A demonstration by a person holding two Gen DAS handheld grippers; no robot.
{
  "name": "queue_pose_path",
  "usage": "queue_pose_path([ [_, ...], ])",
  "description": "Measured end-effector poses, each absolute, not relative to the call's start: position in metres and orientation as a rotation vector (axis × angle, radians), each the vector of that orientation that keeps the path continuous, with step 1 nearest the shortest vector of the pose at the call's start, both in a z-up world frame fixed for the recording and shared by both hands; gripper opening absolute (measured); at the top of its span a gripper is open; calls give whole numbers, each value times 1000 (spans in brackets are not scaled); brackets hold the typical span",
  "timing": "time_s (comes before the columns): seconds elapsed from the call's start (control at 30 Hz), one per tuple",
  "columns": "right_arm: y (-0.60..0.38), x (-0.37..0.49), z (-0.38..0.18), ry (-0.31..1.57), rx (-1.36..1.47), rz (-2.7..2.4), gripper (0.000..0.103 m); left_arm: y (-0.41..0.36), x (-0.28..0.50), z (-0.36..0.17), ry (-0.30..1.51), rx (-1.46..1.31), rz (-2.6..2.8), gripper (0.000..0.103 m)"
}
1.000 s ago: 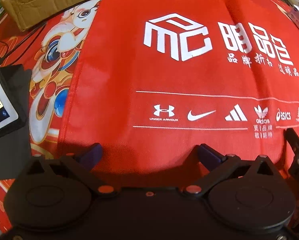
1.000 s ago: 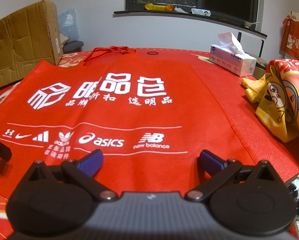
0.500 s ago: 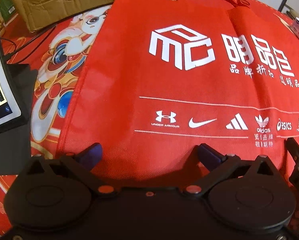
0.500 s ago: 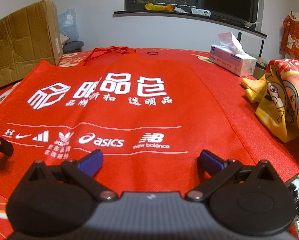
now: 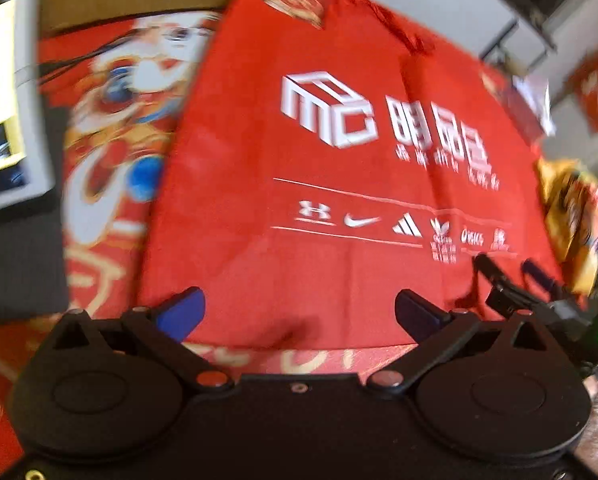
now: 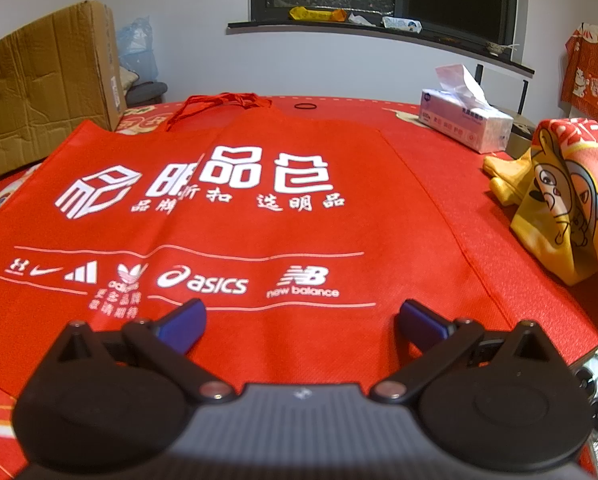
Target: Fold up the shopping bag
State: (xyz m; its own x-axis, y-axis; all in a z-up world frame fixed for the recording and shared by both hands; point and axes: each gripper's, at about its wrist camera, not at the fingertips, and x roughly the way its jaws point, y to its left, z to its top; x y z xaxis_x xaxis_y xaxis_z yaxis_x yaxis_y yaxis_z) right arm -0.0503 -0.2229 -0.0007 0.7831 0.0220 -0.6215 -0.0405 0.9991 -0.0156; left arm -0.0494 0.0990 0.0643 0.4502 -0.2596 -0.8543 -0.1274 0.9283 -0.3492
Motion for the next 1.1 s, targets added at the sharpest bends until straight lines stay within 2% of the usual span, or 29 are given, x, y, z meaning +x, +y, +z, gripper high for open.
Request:
queue_pose_path([
  [0.13, -223, -50, -1, 670, -29, 33, 102, 123, -78, 55, 1038, -514, -85, 101],
  [0.2, -223, -50, -1, 670, -28, 33, 102, 125, -86, 45, 1039, -535, -71, 97],
  [0.37, -223, -51, -1, 670, -28, 33, 102, 122, -94, 30, 1022, -560, -40, 95],
  [0.67, -223, -51, -1, 670, -28, 32, 102, 128, -88, 27, 961, -562, 22, 94],
  [0.9, -223, -51, -1, 670, -28, 32, 102, 129, -86, 26, 947, -572, 17, 99],
  [1.1, -222, -51, 0, 670, -27, 32, 102, 134, -86, 27, 937, -597, 52, 95],
])
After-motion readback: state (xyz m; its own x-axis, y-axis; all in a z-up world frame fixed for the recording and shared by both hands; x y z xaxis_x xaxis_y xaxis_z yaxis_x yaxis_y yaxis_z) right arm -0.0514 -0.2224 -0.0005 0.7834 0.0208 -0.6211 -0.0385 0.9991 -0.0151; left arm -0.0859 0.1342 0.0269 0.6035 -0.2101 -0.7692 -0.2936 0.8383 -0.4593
